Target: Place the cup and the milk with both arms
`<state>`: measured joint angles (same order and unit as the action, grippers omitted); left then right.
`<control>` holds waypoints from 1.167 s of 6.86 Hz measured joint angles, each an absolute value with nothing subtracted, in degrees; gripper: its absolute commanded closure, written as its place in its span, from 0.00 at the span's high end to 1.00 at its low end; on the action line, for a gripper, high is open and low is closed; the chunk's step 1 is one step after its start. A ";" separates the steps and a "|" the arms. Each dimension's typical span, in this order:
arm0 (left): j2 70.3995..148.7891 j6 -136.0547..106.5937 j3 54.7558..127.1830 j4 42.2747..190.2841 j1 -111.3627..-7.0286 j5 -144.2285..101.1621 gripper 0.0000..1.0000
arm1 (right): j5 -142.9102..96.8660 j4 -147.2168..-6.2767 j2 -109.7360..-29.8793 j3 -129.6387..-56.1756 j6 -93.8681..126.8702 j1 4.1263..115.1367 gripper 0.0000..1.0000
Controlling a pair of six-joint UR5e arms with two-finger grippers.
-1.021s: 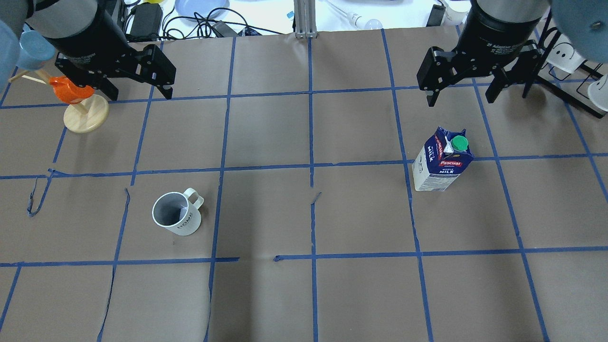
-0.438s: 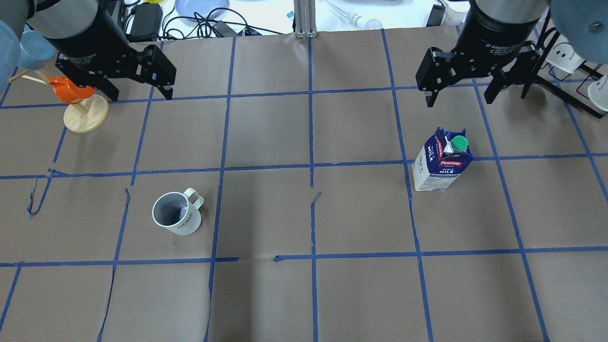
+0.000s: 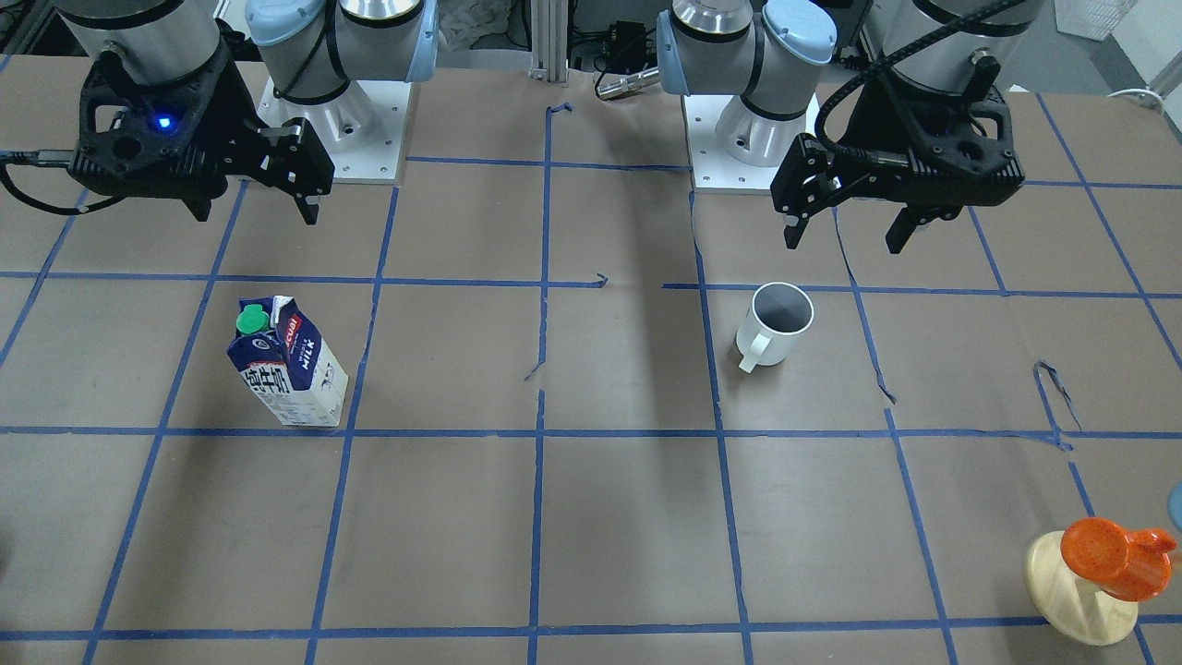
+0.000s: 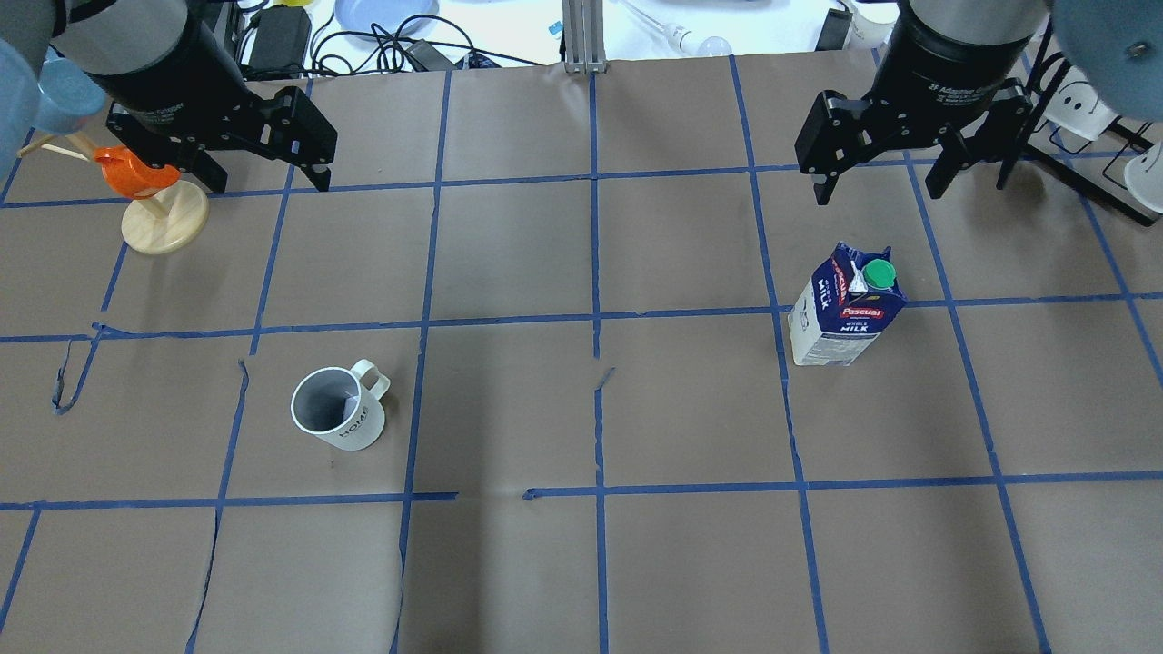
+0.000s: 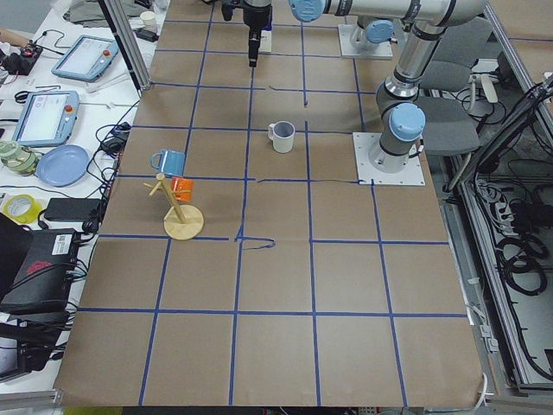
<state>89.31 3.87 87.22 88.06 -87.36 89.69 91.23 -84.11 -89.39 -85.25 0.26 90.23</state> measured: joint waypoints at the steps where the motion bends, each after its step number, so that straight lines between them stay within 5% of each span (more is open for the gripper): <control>1: 89.31 4.01 87.42 88.39 -87.31 89.69 1.00 | 91.19 -84.11 -89.36 -85.25 0.22 90.18 1.00; 4: 89.18 7.92 92.53 91.72 -82.54 89.98 1.00 | 91.06 -83.97 -88.98 -85.64 0.16 89.60 1.00; 8: 89.53 15.91 111.58 77.22 -75.32 91.96 1.00 | 91.06 -84.20 -88.76 -87.32 0.15 88.43 1.00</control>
